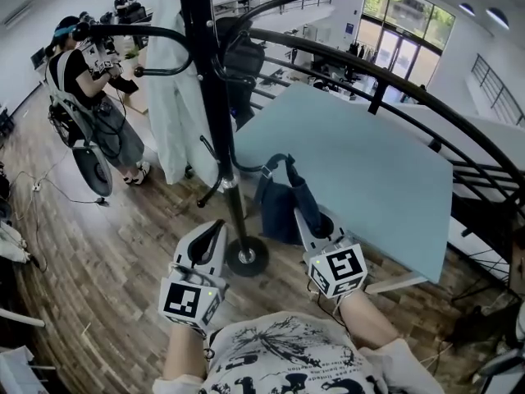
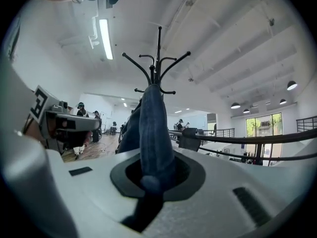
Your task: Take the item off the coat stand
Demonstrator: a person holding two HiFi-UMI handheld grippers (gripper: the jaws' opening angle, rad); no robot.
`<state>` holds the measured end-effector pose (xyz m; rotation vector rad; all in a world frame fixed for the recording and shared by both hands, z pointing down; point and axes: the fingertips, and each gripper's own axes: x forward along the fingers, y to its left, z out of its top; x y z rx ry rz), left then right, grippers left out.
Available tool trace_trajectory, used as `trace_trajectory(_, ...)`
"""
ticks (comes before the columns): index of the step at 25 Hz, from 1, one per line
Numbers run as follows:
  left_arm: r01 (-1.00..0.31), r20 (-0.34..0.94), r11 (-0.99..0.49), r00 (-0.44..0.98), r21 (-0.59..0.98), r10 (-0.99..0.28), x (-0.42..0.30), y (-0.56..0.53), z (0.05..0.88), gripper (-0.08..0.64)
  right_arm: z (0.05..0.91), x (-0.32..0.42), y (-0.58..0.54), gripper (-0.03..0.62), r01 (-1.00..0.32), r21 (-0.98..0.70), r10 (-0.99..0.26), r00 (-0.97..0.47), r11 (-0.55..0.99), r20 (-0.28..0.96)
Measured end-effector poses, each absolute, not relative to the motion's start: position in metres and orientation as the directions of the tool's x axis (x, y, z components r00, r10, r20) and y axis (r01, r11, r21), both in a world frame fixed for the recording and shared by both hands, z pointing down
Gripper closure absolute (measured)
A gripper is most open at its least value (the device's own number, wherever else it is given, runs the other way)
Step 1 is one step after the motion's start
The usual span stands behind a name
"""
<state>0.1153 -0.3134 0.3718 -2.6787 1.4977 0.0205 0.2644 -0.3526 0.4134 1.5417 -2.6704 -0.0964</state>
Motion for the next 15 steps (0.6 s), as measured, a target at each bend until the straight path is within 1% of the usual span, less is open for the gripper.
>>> trace_trajectory(5, -0.867, -0.045, -0.498, 0.499, -0.037, -0.865, 0.111, -0.314, 0.371, 0.555, 0.434, 0.271, -0.341, 0.569, -0.862, 0.056, -0.864, -0.501, 0.503, 0.05)
trace_trajectory(10, -0.867, -0.039, -0.496, 0.498, -0.044, -0.866, 0.115, -0.309, 0.372, 0.555, 0.43, 0.274, -0.337, 0.571, -0.861, 0.037, -0.862, -0.506, 0.507, 0.031)
trace_trajectory(15, -0.869, -0.042, -0.491, 0.494, -0.056, -0.869, 0.12, -0.306, 0.371, 0.555, 0.421, 0.277, -0.337, 0.572, -0.853, 0.069, -0.856, -0.517, 0.517, 0.02)
